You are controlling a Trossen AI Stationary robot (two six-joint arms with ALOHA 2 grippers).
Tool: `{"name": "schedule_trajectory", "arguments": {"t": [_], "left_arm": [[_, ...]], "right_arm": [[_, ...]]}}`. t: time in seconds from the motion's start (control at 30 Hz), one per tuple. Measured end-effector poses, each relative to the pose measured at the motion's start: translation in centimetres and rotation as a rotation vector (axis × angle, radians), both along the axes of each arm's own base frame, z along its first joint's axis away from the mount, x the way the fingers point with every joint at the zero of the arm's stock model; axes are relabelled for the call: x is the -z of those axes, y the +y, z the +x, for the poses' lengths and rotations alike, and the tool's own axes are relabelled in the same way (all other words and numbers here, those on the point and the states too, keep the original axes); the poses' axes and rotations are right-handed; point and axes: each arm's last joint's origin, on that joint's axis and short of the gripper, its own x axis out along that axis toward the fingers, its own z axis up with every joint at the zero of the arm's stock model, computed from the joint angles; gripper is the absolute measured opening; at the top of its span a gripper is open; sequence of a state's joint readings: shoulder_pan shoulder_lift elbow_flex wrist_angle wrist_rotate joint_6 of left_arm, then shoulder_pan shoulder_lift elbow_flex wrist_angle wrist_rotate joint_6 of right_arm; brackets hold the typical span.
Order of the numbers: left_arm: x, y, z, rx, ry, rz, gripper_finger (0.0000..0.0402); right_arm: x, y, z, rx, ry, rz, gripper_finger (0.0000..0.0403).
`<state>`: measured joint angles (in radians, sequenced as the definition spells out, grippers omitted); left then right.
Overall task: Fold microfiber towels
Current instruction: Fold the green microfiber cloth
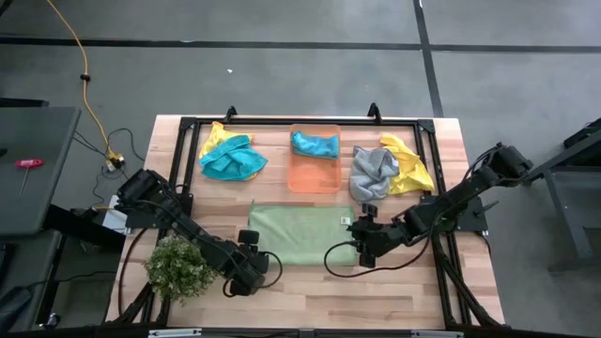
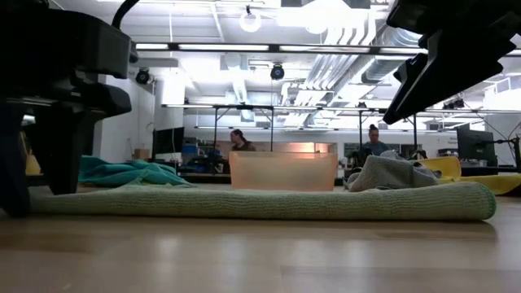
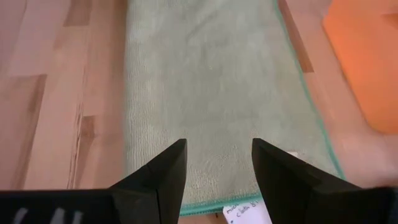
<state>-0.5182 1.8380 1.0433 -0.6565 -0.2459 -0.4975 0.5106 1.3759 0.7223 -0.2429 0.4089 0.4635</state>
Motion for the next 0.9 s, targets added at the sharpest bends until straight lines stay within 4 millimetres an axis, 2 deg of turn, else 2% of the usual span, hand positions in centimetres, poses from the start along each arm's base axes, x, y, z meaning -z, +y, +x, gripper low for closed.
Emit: {"name": "schedule_trajectory", "arguments": {"t": [0.17,0.3,0.57,0.73,0.9], "left_arm": [[0.1,0.0,0.0,0.000,0.001,0.006,0.0159],[0.1,0.0,0.0,-0.011,-0.003,0.009,0.0159],[0.2,0.0,0.0,-0.024,-0.005,0.007,0.0159],[0.2,0.0,-0.1,-0.032,-0.006,0.006,0.0159],[0.2,-0.1,-0.1,-0.027,-0.012,0.020,0.0159]], "right_arm": [[1.0,1.2,0.8,-0.141,0.037,0.100,0.0174],[3.0,2.6,2.0,-0.239,0.053,0.100,0.0174],[4.8,4.4,3.4,-0.259,0.264,-0.040,0.0174],[5.4,5.6,3.5,-0.300,0.310,-0.024,0.0174],[5.8,6.0,3.2,-0.259,0.320,-0.024,0.0174]]}}
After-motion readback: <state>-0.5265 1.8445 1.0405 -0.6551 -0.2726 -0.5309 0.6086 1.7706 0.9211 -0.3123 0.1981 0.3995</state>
